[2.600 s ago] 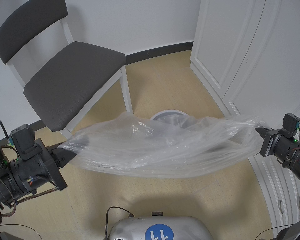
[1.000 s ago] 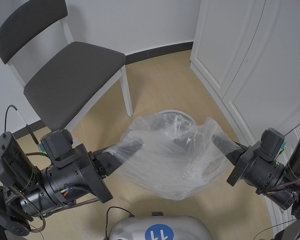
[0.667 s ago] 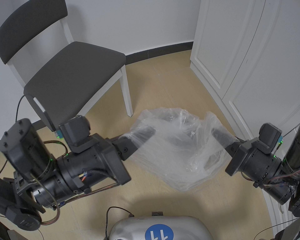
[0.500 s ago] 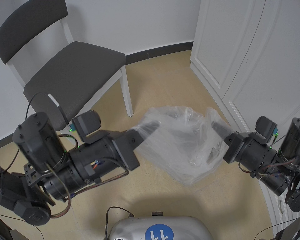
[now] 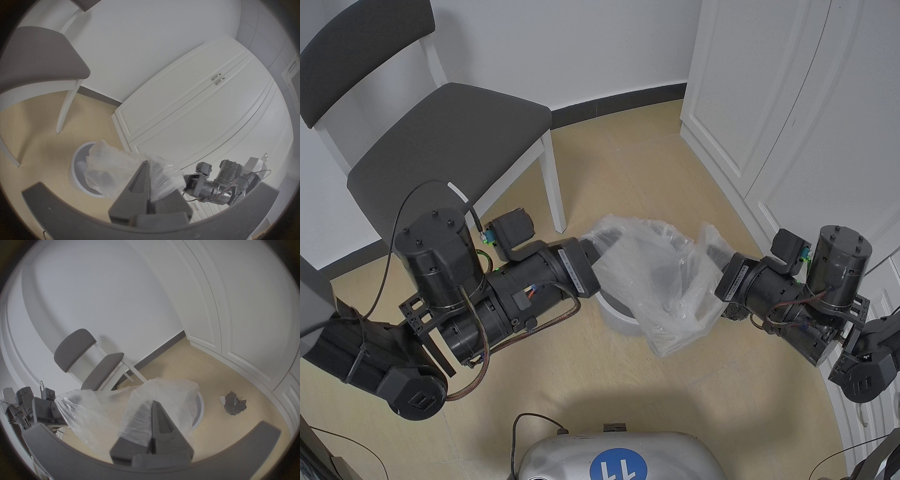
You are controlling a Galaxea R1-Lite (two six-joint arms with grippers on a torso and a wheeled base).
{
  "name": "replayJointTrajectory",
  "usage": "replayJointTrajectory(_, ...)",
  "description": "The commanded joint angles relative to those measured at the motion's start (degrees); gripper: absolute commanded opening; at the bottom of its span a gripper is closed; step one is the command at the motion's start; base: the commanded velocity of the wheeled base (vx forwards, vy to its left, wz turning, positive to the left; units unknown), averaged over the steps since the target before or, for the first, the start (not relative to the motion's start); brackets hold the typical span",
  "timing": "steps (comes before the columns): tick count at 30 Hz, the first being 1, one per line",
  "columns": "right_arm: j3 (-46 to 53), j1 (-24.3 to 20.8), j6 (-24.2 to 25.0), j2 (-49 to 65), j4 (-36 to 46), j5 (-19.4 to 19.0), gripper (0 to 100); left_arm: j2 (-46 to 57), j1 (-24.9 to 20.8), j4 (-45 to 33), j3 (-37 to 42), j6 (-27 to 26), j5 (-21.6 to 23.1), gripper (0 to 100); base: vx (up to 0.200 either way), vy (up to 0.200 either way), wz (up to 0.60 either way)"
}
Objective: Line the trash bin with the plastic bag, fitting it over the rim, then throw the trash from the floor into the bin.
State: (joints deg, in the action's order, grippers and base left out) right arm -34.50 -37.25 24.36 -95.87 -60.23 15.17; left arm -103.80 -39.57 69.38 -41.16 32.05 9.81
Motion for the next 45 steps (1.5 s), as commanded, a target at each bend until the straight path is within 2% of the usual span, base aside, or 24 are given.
replayJointTrajectory(1,-0.31,0.25,-0.01,-2.48,-0.06,0.04,0,-1.84,0.81,-0.03,1.17,0.03,-0.50,0,0.000,0.000,0.00)
replayJointTrajectory(5,-0.22,0.25,-0.01,-1.87,-0.15,0.13,0,-1.84,1.95,0.32,3.80,-0.41,-0.50,0,0.000,0.000,0.00)
replayJointTrajectory(15,-0.39,0.25,-0.10,-1.69,-0.15,0.04,0,-2.37,1.07,2.61,-0.07,0.38,-0.50,0,0.000,0.000,0.00)
replayJointTrajectory(21,-1.01,0.16,-0.10,-1.87,-0.15,0.04,0,-1.93,1.60,2.43,2.75,-0.94,-1.99,0,0.000,0.000,0.00)
replayJointTrajectory(22,-0.74,-0.10,-0.19,-1.43,-0.15,0.04,0,-1.93,2.66,2.61,4.59,-2.52,-2.17,0,0.000,0.000,0.00)
replayJointTrajectory(25,-0.92,-0.10,-0.27,-0.72,-0.15,-0.05,0,-2.02,3.54,2.69,3.98,-3.40,-1.82,0,0.000,0.000,0.00)
replayJointTrajectory(32,-0.48,-0.10,-0.19,0.07,-0.15,-0.05,0,-1.49,0.28,2.52,0.55,-2.61,-2.34,0,0.000,0.000,0.00)
replayJointTrajectory(39,-0.48,-0.36,-0.36,-0.02,-0.15,-0.05,0,-1.31,0.02,1.90,-0.15,-4.36,-2.43,0,0.000,0.000,0.00)
replayJointTrajectory(42,-0.48,-0.36,-0.36,-0.20,-0.15,-0.05,0,-0.52,-1.03,1.99,-0.15,-3.92,-3.75,0,0.000,0.000,0.00)
replayJointTrajectory(43,-0.48,-0.36,-0.36,-0.02,-0.15,0.13,0,0.18,-2.44,2.43,-0.24,-2.69,-7.26,0,0.000,0.000,0.00)
replayJointTrajectory(45,-0.39,-0.36,-0.45,0.07,-0.15,0.30,0,0.71,-3.50,2.69,-0.50,0.65,-9.81,0,0.000,0.000,0.00)
